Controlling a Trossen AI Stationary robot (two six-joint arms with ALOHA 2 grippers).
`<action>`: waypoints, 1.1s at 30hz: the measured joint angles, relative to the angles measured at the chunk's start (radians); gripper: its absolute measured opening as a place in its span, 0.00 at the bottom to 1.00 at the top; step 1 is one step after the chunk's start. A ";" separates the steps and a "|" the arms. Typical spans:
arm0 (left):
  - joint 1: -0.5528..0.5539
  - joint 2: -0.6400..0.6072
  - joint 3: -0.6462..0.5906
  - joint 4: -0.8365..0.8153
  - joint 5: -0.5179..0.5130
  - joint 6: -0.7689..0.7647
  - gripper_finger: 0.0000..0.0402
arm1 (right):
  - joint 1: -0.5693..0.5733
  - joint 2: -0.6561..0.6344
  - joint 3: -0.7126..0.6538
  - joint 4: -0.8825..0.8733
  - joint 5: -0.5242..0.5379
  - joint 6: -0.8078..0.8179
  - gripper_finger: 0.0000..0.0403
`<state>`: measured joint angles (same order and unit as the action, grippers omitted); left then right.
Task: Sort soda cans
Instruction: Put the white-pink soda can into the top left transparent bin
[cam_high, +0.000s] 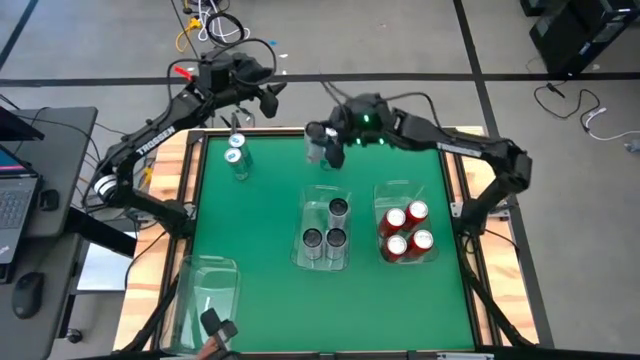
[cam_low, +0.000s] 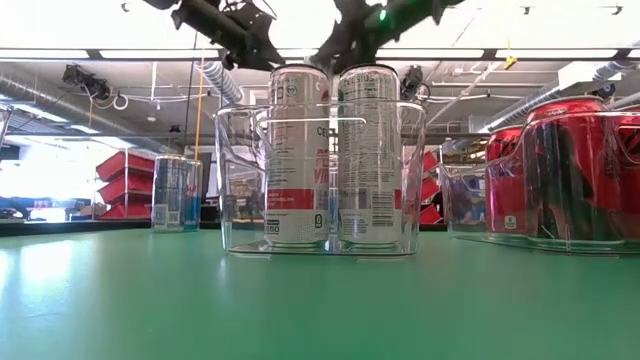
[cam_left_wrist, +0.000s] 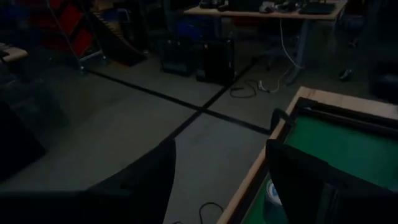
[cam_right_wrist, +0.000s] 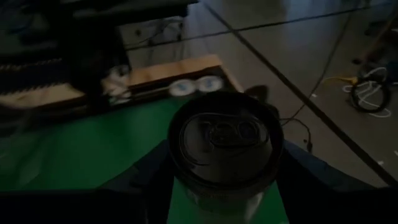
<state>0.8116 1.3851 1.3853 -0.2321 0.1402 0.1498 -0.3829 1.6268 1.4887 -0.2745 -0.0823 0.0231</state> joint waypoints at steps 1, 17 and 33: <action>0.000 -0.003 0.000 0.002 0.000 0.000 0.63 | 0.033 -0.016 0.000 -0.024 0.024 0.000 0.55; -0.009 -0.004 0.000 -0.015 0.010 -0.004 0.63 | 0.390 -0.043 -0.228 0.121 0.375 0.197 0.55; -0.009 -0.004 0.000 -0.024 0.011 -0.005 0.63 | 0.436 -0.041 -0.385 0.260 0.404 0.273 0.55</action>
<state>0.8028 1.3811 1.3853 -0.2561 0.1509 0.1445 0.0528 1.5860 1.1035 -0.0142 0.3214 0.2958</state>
